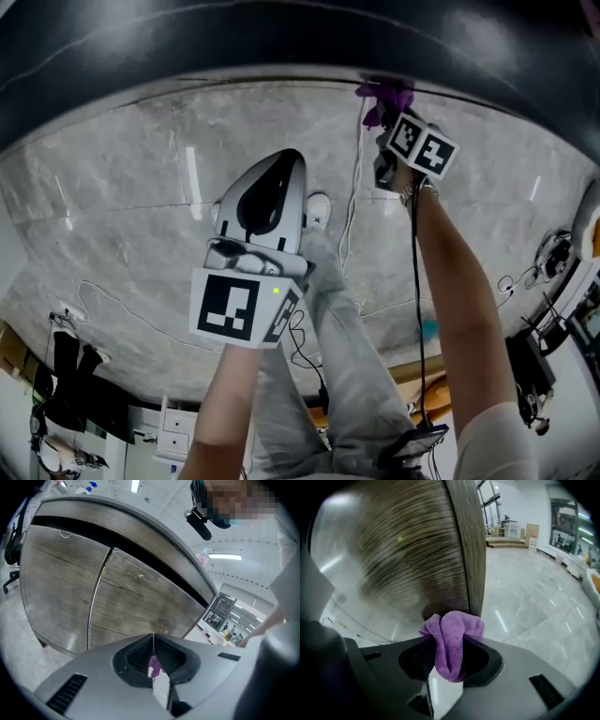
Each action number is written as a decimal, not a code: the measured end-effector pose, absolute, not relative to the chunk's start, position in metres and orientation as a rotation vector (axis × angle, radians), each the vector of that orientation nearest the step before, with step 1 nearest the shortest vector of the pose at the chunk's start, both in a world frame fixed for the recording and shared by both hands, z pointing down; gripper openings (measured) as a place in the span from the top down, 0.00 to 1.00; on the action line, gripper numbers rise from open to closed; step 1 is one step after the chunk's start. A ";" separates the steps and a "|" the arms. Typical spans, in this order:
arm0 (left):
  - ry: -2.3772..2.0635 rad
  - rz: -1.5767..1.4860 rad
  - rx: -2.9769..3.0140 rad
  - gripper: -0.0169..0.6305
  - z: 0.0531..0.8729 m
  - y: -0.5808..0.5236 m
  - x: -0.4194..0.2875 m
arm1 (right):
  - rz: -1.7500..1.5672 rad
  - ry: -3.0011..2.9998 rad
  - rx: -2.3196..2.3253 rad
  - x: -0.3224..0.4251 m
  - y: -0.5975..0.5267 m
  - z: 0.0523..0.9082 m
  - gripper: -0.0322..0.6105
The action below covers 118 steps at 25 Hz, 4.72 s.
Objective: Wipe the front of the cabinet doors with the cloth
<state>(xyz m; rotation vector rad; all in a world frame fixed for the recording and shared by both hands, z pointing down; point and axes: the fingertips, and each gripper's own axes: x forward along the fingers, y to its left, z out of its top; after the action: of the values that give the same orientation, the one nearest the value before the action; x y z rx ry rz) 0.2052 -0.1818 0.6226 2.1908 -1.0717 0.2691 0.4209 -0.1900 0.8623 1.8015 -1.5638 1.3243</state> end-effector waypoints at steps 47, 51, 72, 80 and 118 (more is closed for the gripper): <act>-1.163 0.269 2.098 0.95 0.645 -0.174 0.056 | 1.477 -1.483 1.765 0.271 -0.186 0.892 0.74; -1.155 0.233 2.090 0.95 0.651 -0.176 0.108 | 1.449 -1.330 1.768 0.352 -0.158 0.914 0.74; -1.302 0.196 1.954 0.95 0.681 -0.153 0.069 | 1.164 -1.632 1.406 0.286 -0.221 0.950 0.74; -1.368 0.192 1.912 0.95 0.674 -0.144 -0.012 | 1.148 -1.742 1.314 0.164 -0.252 0.942 0.74; -1.375 0.157 2.135 0.95 0.496 -0.195 -0.101 | 0.900 -2.444 1.315 -0.043 -0.197 0.566 0.74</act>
<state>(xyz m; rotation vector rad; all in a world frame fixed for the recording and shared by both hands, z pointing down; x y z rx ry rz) -0.1013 -0.1953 0.4960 2.1347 -1.3749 0.1567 -0.0425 -0.1972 0.5656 1.3153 -2.4441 0.8996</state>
